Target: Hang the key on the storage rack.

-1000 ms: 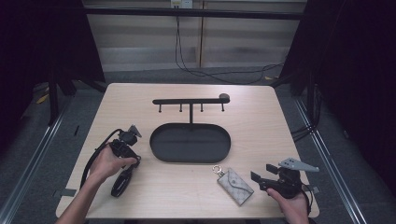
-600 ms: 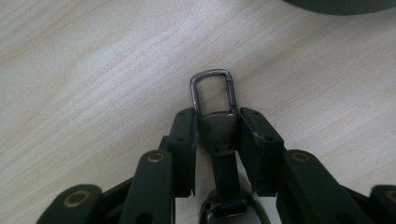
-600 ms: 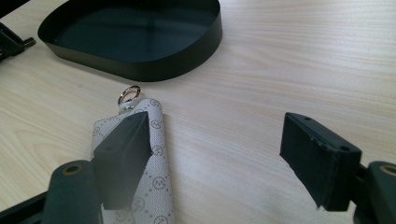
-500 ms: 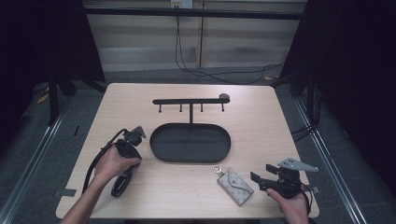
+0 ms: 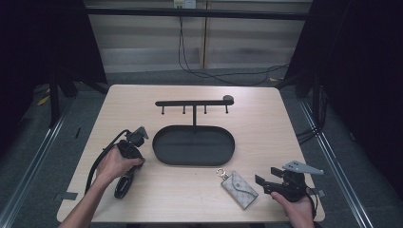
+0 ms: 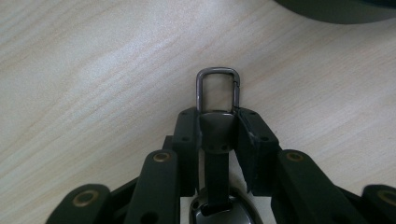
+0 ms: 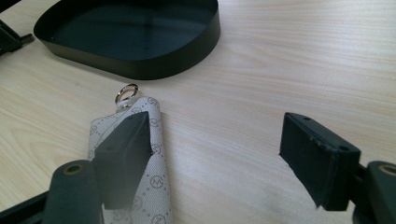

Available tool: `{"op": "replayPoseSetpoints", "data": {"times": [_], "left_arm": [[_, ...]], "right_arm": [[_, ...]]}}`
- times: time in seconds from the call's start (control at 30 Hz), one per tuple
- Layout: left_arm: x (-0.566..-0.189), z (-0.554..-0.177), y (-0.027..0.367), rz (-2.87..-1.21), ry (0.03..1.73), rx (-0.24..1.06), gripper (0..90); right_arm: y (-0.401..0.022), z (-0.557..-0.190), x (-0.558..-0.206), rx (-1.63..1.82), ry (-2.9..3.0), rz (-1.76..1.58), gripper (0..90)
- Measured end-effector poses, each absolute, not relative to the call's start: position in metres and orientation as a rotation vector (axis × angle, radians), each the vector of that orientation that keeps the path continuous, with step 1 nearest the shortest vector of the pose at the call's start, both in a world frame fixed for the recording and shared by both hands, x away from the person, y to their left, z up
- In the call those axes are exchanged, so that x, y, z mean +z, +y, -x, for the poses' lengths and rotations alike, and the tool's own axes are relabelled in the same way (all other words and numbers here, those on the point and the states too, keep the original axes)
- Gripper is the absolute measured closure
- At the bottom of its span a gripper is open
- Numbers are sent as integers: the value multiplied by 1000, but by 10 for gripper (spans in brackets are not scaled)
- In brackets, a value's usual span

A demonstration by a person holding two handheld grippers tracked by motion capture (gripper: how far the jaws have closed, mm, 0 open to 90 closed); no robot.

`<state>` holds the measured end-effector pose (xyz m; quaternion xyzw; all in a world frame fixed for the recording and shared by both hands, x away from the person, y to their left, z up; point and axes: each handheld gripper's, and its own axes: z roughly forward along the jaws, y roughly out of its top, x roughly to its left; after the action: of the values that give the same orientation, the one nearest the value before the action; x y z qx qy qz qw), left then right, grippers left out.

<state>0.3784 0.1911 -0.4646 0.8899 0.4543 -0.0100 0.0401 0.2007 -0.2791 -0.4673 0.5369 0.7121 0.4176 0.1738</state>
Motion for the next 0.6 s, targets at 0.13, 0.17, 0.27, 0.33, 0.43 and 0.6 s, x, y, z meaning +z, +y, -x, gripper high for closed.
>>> {"op": "replayPoseSetpoints", "data": {"times": [0.13,0.17,0.27,0.33,0.43,0.6], "left_arm": [[-465,-380,198,-2695,1420,-40,707],[-465,-380,199,-2683,1424,-53,707],[-463,-380,203,-2665,1436,-58,707],[-459,-379,205,-2650,1429,-67,706],[-454,-379,206,-2643,1414,-88,706],[-449,-379,206,-2653,1421,-88,707]], "right_arm": [[-279,-201,-468,1178,2014,-1529,246],[-280,-201,-467,1179,2010,-1529,247],[-280,-201,-467,1181,2008,-1535,247],[-280,-201,-468,1176,2010,-1534,247],[-279,-201,-468,1178,2013,-1531,247],[-280,-201,-467,1185,2010,-1534,246]]}}
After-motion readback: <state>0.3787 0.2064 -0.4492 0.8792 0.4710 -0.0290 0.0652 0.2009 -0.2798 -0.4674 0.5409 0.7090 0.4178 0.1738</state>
